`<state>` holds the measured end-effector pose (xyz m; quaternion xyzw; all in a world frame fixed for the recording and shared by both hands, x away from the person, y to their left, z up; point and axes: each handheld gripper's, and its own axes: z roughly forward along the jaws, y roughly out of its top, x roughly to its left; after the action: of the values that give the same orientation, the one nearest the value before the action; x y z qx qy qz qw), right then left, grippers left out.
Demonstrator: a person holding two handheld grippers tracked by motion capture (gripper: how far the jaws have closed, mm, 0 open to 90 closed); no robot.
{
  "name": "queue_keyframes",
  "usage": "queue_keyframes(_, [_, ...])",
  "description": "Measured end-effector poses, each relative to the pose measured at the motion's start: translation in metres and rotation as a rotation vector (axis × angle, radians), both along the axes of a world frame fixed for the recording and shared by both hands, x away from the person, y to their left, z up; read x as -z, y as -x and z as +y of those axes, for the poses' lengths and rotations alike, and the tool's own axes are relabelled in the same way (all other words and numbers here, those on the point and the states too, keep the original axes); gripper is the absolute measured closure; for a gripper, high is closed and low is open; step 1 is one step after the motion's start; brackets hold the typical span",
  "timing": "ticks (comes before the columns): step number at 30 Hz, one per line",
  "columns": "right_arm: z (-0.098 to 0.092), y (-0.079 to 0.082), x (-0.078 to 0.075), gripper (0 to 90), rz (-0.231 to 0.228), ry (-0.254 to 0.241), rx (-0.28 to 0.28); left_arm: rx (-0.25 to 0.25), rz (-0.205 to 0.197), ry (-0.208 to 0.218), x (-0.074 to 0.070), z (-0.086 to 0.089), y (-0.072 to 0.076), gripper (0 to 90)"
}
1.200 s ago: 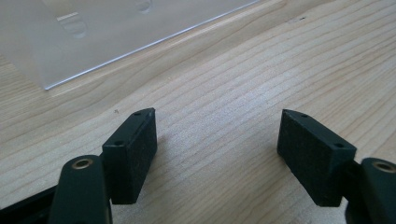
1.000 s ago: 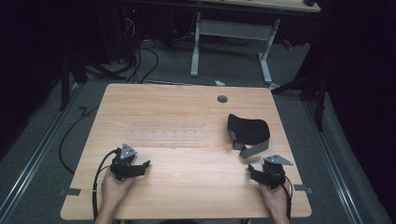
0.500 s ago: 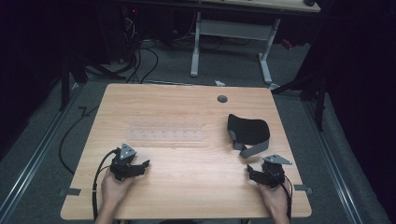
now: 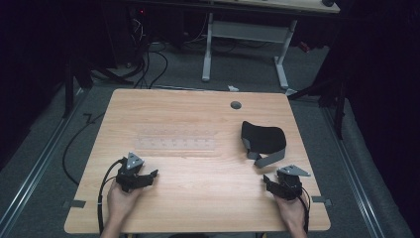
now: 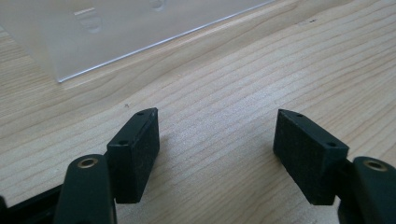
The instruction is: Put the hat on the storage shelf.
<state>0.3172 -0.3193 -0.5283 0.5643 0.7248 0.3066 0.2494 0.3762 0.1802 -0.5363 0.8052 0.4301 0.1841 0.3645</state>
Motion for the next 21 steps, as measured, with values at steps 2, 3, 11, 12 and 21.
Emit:
queue_keyframes(2, [-0.001, 0.001, -0.001, 41.9, -0.007, -0.002, -0.001, 0.0, 0.0, 0.0, 0.0, 0.0, 0.0, 31.8])
queue_keyframes(3, [-0.003, 0.003, -0.004, 43.3, -0.023, -0.031, -0.008, 0.0, 0.0, 0.0, 0.0, 0.0, 0.0, 31.8])
queue_keyframes(11, [-0.012, 0.011, -0.013, 44.8, -0.057, -0.074, -0.001, -0.002, 0.0, 0.001, 0.0, 0.0, 0.0, 31.9])
queue_keyframes(12, [-0.014, 0.011, -0.015, 45.1, -0.063, -0.068, -0.008, -0.002, -0.001, 0.001, 0.0, 0.0, 0.0, 31.8])
queue_keyframes(21, [-0.032, 0.007, -0.024, 45.5, -0.073, -0.113, 0.038, -0.003, 0.0, 0.002, 0.0, 0.0, 0.0, 31.9])
